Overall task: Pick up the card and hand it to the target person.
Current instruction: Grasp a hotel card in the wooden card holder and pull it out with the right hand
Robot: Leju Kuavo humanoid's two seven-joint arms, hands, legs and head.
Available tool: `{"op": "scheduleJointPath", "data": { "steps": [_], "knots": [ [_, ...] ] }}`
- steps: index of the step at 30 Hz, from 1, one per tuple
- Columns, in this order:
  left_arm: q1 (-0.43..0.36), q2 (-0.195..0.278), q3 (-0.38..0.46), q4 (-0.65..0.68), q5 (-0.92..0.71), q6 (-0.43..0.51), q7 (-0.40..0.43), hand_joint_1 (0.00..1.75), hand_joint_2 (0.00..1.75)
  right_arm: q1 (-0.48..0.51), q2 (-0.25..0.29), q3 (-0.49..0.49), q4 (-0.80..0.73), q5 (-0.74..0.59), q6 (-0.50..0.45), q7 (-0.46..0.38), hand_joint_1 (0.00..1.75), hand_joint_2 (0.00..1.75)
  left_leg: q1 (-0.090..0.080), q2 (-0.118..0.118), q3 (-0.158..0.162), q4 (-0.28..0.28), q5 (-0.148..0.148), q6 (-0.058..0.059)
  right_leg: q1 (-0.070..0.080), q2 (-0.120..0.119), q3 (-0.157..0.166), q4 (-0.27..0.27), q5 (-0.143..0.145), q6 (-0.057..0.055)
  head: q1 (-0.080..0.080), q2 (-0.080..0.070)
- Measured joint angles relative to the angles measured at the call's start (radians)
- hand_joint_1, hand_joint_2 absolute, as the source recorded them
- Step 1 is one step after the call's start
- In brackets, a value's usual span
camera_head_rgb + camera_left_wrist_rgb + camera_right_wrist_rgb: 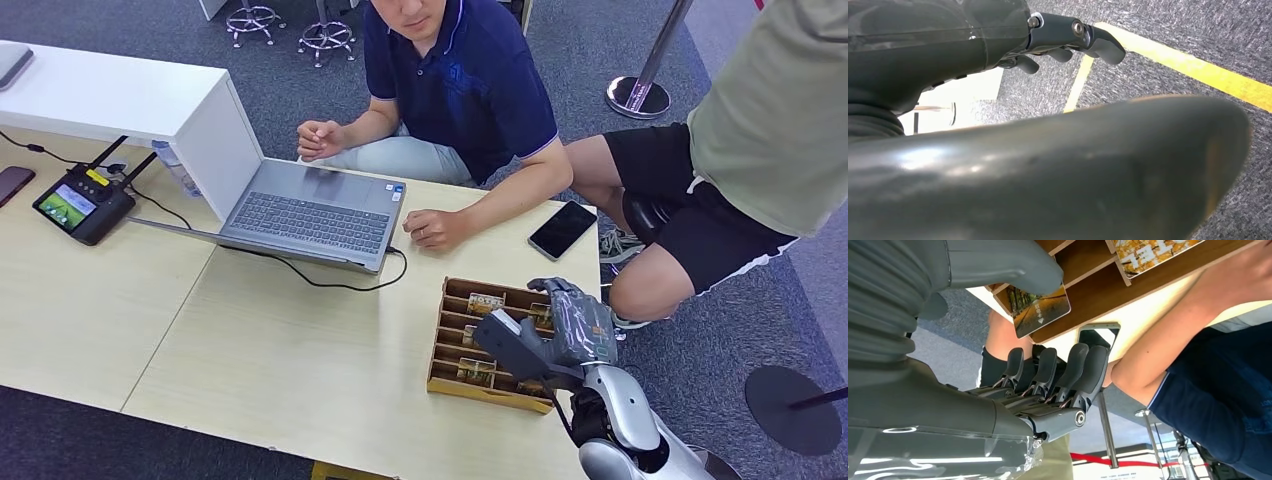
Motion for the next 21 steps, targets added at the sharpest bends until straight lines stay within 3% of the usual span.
{"op": "scheduleJointPath", "data": {
  "steps": [21],
  "knots": [
    [0.0, -0.006, 0.0, 0.0, 0.017, -0.014, -0.009, 0.0, 0.0, -0.013, -0.012, 0.0, 0.018, -0.007, 0.031, 0.021, 0.83, 1.75, 0.0, 0.0, 0.0, 0.0, 0.0, 0.0, 0.0, 0.0, 0.0, 0.0, 0.0, 0.0, 0.0, 0.0]
  ]
}}
